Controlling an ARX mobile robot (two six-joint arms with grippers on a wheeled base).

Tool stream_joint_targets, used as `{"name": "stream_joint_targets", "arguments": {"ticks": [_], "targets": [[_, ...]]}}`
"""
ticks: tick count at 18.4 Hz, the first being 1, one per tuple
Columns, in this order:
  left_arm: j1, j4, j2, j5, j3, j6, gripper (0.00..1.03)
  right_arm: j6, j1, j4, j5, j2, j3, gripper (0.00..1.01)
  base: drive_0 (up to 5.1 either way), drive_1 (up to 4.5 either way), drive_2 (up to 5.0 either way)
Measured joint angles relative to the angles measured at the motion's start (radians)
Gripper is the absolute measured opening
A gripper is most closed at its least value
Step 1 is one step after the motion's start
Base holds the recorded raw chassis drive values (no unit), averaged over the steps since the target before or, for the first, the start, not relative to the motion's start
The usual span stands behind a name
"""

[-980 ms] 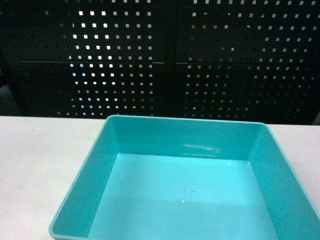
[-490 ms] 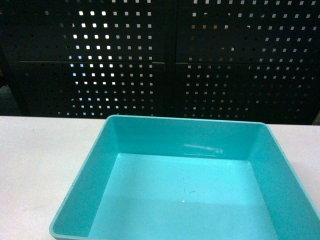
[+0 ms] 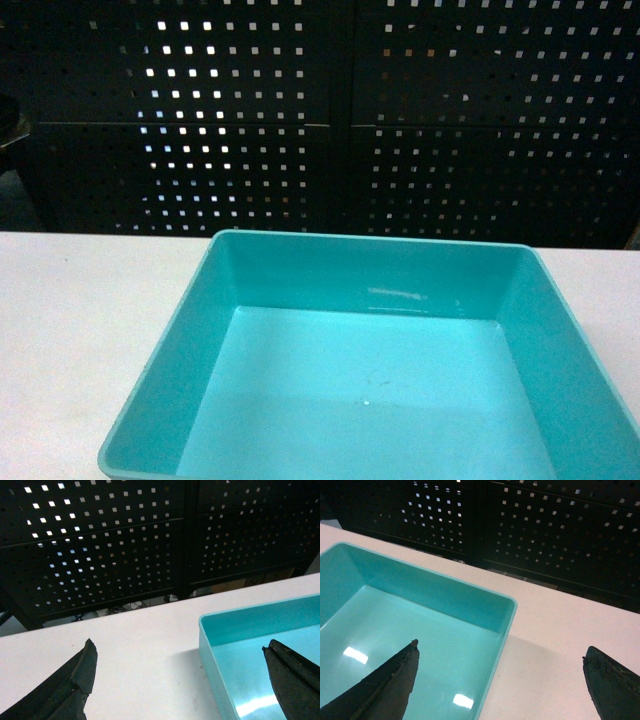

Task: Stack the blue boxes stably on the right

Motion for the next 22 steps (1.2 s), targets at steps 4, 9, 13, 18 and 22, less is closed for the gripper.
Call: {"name": "stream_joint_targets", "arguments": {"ticks": [4, 9, 13, 18, 22], "targets": [[-0.049, -0.149, 0.272, -0.027, 0.176, 0.026, 0.98, -0.061, 0.064, -0.117, 0.048, 0.256, 0.207, 0.98, 0.0, 0.00, 0.0], [-0.130, -0.196, 0.408, -0.093, 0.192, 0.011, 0.98, -0.100, 0.048, -0.093, 0.079, 0.397, 0.214, 0.98, 0.0, 0.00, 0.0], [-0.158, -0.175, 0.490, -0.118, 0.192, -0.021, 0.98, -0.109, 0.050, -0.029, 0.055, 0.481, 0.136, 0.98, 0.0, 0.00, 0.0], [-0.153, -0.144, 0.630, -0.132, 0.187, -0.057, 0.98, -0.116, 0.043, 0.010, 0.038, 0.549, 0.125, 0.98, 0.0, 0.00, 0.0], [-0.158, -0.156, 0.689, -0.131, 0.198, -0.092, 0.98, -0.129, 0.028, 0.028, 0.033, 0.601, 0.124, 0.98, 0.0, 0.00, 0.0]]}}
